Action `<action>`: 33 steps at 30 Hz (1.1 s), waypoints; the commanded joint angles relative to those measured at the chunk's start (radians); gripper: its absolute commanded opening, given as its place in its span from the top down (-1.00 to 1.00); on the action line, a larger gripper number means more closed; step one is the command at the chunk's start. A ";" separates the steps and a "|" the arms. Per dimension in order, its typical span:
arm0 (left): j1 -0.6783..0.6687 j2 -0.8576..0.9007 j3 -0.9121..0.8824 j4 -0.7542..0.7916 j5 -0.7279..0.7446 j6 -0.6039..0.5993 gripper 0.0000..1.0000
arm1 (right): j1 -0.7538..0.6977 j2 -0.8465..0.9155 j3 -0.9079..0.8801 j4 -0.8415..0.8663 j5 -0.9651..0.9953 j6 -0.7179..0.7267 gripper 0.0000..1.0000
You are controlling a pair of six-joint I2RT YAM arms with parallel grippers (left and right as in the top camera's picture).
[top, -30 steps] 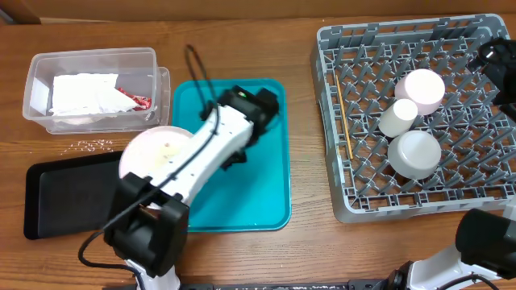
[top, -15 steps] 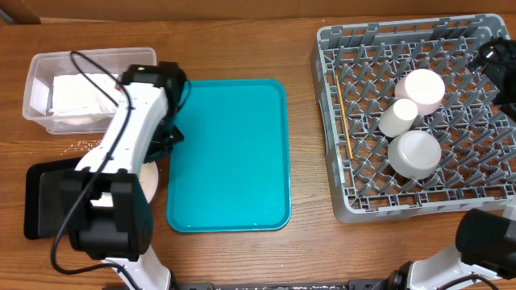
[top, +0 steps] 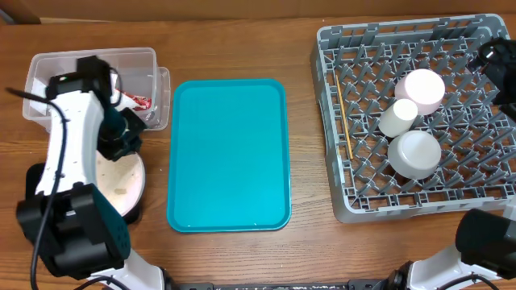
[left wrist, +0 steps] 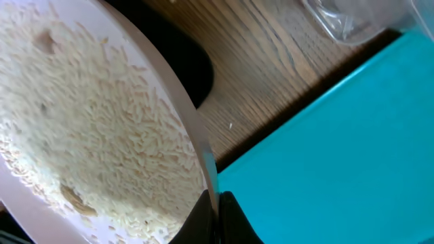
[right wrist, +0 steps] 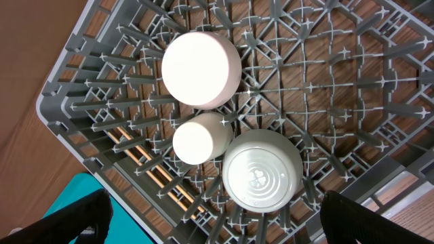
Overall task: Sort waste into correct bins and load items into the dishwasher
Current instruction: 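Tilt the plate with the left gripper to dump rice onto the black tray, then carry the empty plate back and set it on the teal tray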
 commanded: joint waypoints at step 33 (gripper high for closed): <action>0.613 -0.030 0.024 0.006 0.870 0.429 0.91 | -0.006 -0.004 0.003 0.005 -0.006 0.005 -1.00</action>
